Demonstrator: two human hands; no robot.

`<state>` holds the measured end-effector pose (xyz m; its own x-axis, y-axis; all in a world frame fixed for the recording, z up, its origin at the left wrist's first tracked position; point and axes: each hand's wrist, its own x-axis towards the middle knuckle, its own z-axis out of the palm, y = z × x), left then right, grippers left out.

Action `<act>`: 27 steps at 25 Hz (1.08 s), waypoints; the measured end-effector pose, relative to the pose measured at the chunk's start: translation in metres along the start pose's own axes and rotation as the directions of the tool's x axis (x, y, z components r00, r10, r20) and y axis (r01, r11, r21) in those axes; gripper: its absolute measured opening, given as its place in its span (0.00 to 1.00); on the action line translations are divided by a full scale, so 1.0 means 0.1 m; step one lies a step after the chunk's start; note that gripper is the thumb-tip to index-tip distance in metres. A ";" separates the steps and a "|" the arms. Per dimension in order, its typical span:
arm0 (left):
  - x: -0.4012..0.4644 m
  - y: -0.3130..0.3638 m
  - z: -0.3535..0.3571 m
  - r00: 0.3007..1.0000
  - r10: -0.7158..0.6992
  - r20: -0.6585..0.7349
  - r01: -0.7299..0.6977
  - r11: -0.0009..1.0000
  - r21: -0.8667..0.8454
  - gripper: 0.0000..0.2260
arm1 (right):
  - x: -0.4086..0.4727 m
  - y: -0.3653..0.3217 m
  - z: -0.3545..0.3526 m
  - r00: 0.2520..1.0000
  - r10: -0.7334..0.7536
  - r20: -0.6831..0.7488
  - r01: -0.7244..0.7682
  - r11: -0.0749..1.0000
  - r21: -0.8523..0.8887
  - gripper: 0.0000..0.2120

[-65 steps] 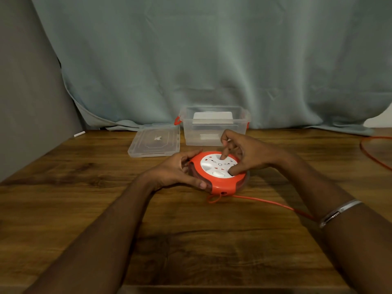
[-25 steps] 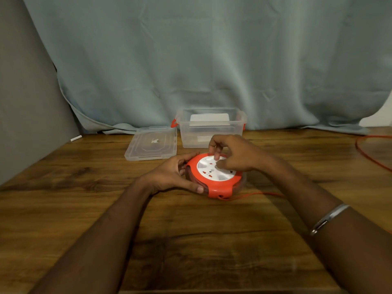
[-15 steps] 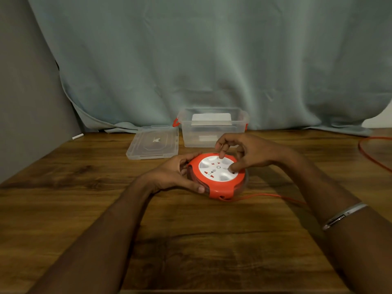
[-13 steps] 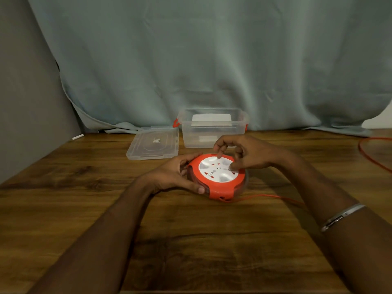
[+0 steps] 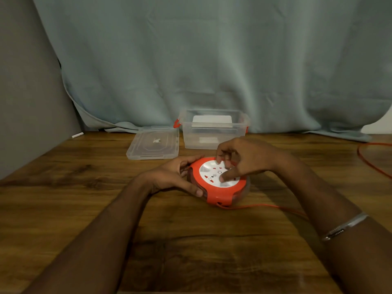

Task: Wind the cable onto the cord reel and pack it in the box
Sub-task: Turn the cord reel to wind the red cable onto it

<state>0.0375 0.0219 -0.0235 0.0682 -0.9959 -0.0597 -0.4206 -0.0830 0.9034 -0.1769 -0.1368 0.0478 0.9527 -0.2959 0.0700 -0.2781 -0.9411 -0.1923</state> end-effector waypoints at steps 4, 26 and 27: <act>-0.01 0.00 0.01 1.000 -0.004 -0.019 0.004 1.000 0.000 0.55 | -0.04 -0.11 0.00 1.000 0.025 -0.015 -0.027 0.988 -0.153 0.25; 0.04 -0.05 0.00 0.999 0.008 -0.048 -0.007 1.000 0.017 0.58 | -0.01 0.13 0.08 0.998 -0.055 0.016 0.048 0.956 0.288 0.22; 0.03 -0.04 0.00 0.999 0.000 -0.051 0.001 1.000 0.028 0.59 | -0.01 0.17 0.08 0.998 -0.053 0.026 0.042 0.946 0.320 0.24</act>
<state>0.0391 0.0187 -0.0274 0.1138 -0.9928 -0.0378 -0.4453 -0.0850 0.8913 -0.1814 -0.1509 0.0370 0.9689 -0.2411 0.0548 -0.1838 -0.8507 -0.4925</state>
